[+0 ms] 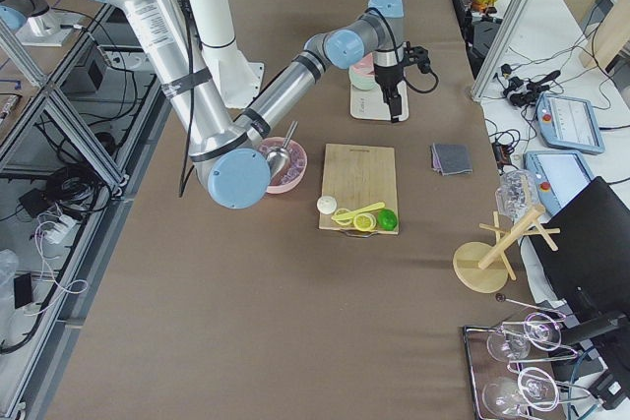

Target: Stack pink bowl on green and place spoon

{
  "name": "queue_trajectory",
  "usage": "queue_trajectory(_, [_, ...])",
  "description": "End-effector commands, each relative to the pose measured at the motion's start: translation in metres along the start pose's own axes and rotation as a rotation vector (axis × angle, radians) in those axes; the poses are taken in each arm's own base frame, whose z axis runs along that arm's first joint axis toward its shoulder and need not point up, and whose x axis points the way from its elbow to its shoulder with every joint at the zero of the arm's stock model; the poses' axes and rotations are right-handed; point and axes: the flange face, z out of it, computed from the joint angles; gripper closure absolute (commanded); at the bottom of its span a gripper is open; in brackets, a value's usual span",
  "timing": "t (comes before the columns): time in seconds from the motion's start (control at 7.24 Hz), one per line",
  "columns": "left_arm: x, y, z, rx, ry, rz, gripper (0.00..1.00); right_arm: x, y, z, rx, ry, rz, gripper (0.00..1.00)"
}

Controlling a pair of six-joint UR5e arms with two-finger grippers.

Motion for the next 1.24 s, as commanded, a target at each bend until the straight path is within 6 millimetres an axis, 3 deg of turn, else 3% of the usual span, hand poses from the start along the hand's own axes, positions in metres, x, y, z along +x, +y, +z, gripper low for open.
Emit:
queue_trajectory(0.0, [-0.035,0.011,0.012,-0.031,-0.02,0.048,0.02,0.199,0.011,0.015,-0.122,-0.102,-0.008,0.0])
queue_trajectory(0.14, [-0.043,0.023,0.017,-0.046,-0.014,0.032,0.02,0.292,0.022,0.028,-0.154,-0.099,-0.015,0.0])
queue_trajectory(0.28, [-0.049,0.031,0.019,-0.051,-0.017,0.026,0.02,0.358,0.038,0.047,-0.192,-0.121,0.032,0.0])
queue_trajectory(0.41, [-0.055,0.033,0.026,-0.064,-0.027,0.015,0.02,0.386,0.053,0.051,-0.204,-0.127,0.077,0.0])
queue_trajectory(0.69, [-0.078,0.033,0.035,-0.056,-0.15,0.014,0.02,0.4,0.084,0.068,-0.238,-0.121,0.119,0.0])
queue_trajectory(1.11, [-0.089,0.047,0.039,-0.083,-0.159,0.004,0.02,0.424,0.133,0.093,-0.238,-0.121,0.139,0.0])
